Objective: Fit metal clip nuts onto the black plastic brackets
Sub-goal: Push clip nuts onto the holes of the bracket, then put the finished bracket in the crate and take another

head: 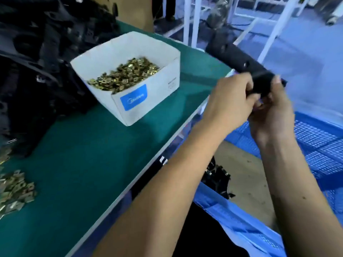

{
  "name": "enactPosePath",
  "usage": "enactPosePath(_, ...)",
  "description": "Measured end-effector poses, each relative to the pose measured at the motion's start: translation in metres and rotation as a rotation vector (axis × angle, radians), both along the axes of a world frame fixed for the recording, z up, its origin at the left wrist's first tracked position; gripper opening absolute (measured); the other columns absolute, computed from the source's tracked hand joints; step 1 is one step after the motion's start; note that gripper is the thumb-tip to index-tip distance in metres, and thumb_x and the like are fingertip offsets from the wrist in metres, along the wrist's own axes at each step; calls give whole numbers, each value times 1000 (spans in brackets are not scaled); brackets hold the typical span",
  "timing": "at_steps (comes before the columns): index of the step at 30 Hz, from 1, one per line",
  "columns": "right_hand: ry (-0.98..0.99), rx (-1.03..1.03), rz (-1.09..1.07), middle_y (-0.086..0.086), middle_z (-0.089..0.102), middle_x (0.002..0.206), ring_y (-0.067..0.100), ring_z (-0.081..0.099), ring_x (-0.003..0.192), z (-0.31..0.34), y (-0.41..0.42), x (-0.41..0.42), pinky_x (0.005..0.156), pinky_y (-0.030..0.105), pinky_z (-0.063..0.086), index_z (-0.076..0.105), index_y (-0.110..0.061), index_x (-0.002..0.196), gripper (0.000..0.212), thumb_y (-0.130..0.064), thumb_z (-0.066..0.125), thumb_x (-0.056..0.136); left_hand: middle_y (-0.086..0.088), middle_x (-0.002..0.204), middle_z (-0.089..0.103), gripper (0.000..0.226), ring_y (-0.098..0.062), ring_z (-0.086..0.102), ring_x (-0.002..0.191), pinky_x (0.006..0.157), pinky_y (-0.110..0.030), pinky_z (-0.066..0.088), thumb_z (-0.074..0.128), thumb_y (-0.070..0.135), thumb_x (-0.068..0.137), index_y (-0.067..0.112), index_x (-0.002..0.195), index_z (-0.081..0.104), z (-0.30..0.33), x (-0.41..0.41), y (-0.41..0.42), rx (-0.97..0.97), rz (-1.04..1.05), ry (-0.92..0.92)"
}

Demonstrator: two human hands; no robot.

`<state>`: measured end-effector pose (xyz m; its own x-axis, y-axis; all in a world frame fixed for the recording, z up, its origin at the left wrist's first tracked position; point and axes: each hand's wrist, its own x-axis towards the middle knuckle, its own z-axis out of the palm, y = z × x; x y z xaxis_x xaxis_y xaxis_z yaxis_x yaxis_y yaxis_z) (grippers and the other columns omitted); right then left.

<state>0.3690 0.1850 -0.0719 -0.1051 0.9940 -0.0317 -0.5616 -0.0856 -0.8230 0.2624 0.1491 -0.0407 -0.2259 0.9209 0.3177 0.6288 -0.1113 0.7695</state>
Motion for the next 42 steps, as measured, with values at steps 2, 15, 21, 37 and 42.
enactPosePath(2,-11,-152,43,12,63,115,20,64,90,-47,4,28,82,30,54,51,-2,141,45,-31,50,106,-9,95,75,12,-31,68,95,86,-45,52,76,8,86,7,97,72,-51,21,4,-175,-63,-9)
enactPosePath(15,-121,-997,163,23,41,157,40,52,136,-233,-36,57,117,51,39,36,-4,155,63,-43,50,107,-11,122,70,24,-33,65,115,98,-37,53,71,23,91,14,113,72,-229,19,-62,-849,-33,115)
enactPosePath(21,-243,-877,125,14,68,123,25,74,93,-200,-28,26,79,36,59,55,-7,129,34,-35,44,111,-1,111,74,17,-24,69,106,94,-36,55,67,16,92,20,108,73,-189,16,-42,-596,75,13)
enactPosePath(37,-307,437,44,1,60,70,17,54,67,85,-79,-120,59,25,44,61,-13,80,19,-9,58,99,0,86,69,10,-13,64,77,71,-32,54,64,-1,84,5,88,71,67,-89,-103,669,312,-12)
enactPosePath(42,-490,766,281,1,62,69,14,55,65,92,-145,-235,60,33,45,67,-9,80,17,-11,60,96,2,83,69,8,-13,63,71,69,-40,54,63,5,85,9,86,70,54,-192,-188,583,739,8)
